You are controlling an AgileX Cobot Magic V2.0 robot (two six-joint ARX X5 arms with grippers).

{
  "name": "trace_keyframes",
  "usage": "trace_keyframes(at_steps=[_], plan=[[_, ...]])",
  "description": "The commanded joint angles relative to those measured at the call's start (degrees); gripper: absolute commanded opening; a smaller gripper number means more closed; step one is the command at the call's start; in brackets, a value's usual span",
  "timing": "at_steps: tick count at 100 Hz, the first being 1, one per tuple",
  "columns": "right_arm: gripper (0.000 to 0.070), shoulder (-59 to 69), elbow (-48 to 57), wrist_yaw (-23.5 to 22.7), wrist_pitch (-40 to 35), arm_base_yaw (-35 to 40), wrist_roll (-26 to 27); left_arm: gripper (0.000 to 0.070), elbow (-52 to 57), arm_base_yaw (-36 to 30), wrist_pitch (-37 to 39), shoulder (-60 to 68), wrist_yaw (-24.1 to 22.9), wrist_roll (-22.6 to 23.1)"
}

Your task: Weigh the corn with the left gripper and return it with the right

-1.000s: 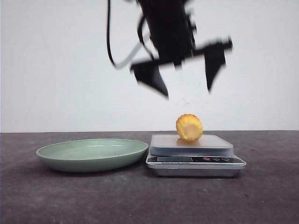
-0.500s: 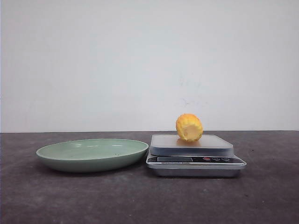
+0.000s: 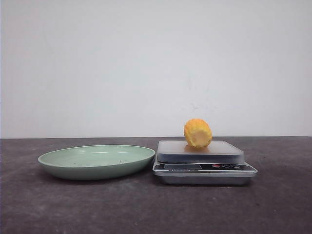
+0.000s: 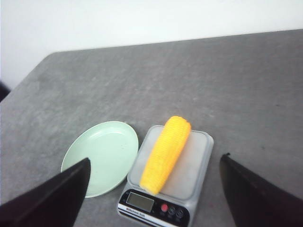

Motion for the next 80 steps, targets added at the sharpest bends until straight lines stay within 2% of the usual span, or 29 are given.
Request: trace_keyframes(at_steps=[1,19,24,30,65,80], plan=[[0.0551,3.1,1.8,3.4,2.2,4.7,1.8,0.0554,-1.4,-0.6,0.8,-2.1,-0.3,-1.6],[0.0556,14.0,4.1,13.2,5.6,15.6,2.4,0.055,-6.2,-0.6,-1.1,-6.5,-0.3,-2.3],[0.0602,17.5,5.0,14.8,6.0,17.6,3.0,0.055,-6.8,-0.6,-2.1,-7.0,-0.3,-3.1],[0.0663,21.5,6.1,15.6,6.7,19.1,3.3,0.055,-7.3,-0.6,-3.0,-7.3,-0.3,-3.1],[0.0664,39.0,9.7,20.7,12.9,20.5,4.7,0.055,-7.3,-0.6,-6.9,-7.4,-0.3,-4.5],[0.0664,44.4,9.8,20.8,14.7,19.2,4.7,0.055,-7.3,-0.6,-7.0,-7.4,-0.3,-4.4]])
